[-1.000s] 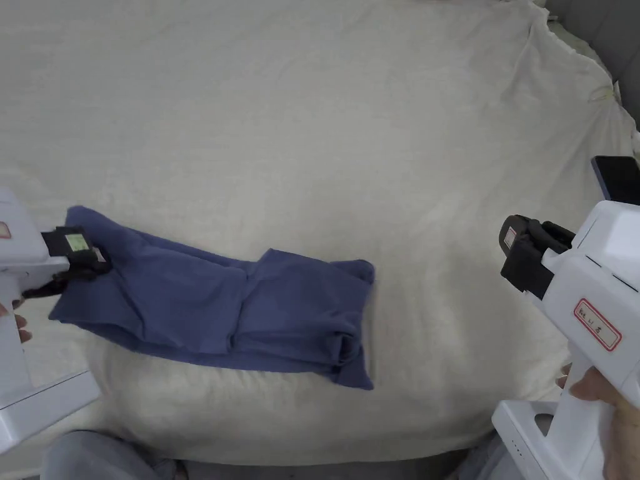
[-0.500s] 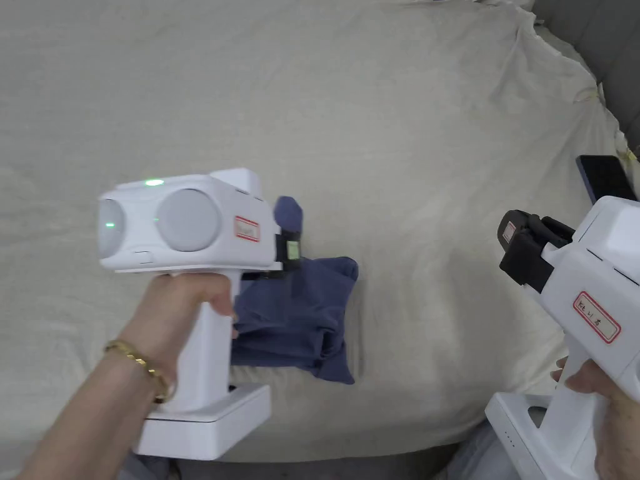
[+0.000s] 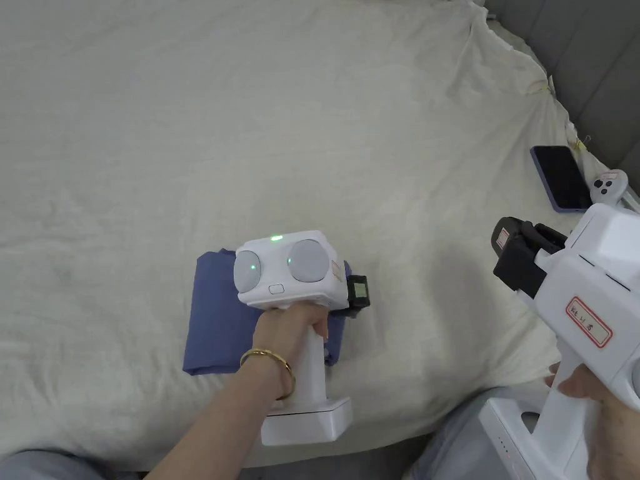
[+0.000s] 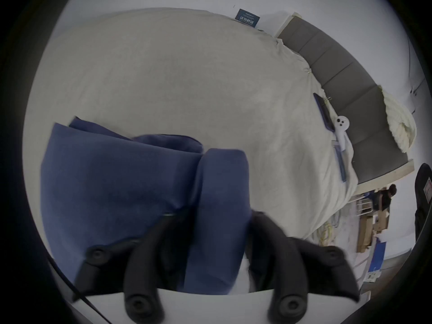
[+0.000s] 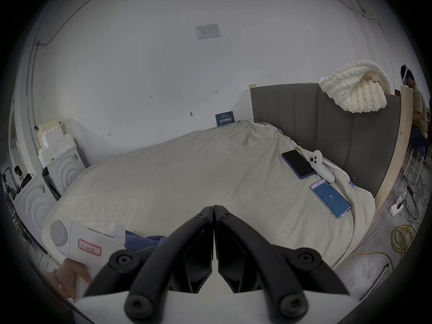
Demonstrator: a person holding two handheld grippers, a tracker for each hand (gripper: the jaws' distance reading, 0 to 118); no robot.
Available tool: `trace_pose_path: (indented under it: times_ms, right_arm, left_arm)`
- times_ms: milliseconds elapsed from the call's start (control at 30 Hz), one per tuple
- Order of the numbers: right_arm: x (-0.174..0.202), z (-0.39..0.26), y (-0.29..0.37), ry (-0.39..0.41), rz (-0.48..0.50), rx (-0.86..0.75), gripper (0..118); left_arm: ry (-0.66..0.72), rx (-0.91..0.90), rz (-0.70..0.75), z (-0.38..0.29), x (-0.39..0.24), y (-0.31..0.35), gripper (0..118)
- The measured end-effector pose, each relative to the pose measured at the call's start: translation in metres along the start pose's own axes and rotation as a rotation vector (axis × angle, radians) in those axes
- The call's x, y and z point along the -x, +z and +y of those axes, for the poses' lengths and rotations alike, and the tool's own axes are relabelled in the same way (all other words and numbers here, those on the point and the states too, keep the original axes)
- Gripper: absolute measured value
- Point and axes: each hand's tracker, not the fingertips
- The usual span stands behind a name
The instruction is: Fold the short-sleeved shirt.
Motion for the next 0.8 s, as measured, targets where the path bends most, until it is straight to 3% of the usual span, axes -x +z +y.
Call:
trace_pose_path:
  times_ms: [100,133,233,300,367,400,467,533,567,800]
  right_arm:
    - [0.002,0.002,-0.001,0.003,0.002,0.0,0]
    - [0.003,0.003,-0.001,0.004,0.007,-0.002,0]
    - [0.008,0.005,0.0,0.013,0.02,-0.009,0]
    - [0.01,0.006,0.001,0.015,0.027,-0.014,0]
    - [0.013,0.006,0.001,0.014,0.037,-0.017,0]
    - [0.014,0.006,0.001,0.013,0.042,-0.018,0]
    - [0.017,0.005,0.001,0.014,0.05,-0.022,0]
    - [0.022,0.003,0.0,0.025,0.058,-0.029,0]
    - [0.026,0.002,-0.001,0.037,0.063,-0.033,0]
    - [0.064,-0.012,-0.021,0.068,0.131,-0.011,0]
  left_arm:
    - [-0.023,0.019,-0.103,0.005,-0.008,0.011,87]
    - [-0.017,0.006,-0.14,0.008,-0.01,0.02,96]
    - [0.004,-0.168,-0.28,0.021,-0.002,0.065,97]
    - [-0.027,-0.3,-0.237,0.027,0.005,0.093,97]
    - [-0.123,-0.445,-0.099,0.021,0.011,0.111,94]
    - [-0.186,-0.514,-0.007,0.015,0.012,0.118,83]
    - [-0.258,-0.599,0.124,-0.001,0.021,0.126,37]
    - [-0.252,-0.676,0.17,-0.016,0.036,0.134,8]
    - [-0.236,-0.708,0.181,-0.024,0.046,0.14,1]
    - [-0.164,-0.816,0.338,-0.06,0.095,0.152,0]
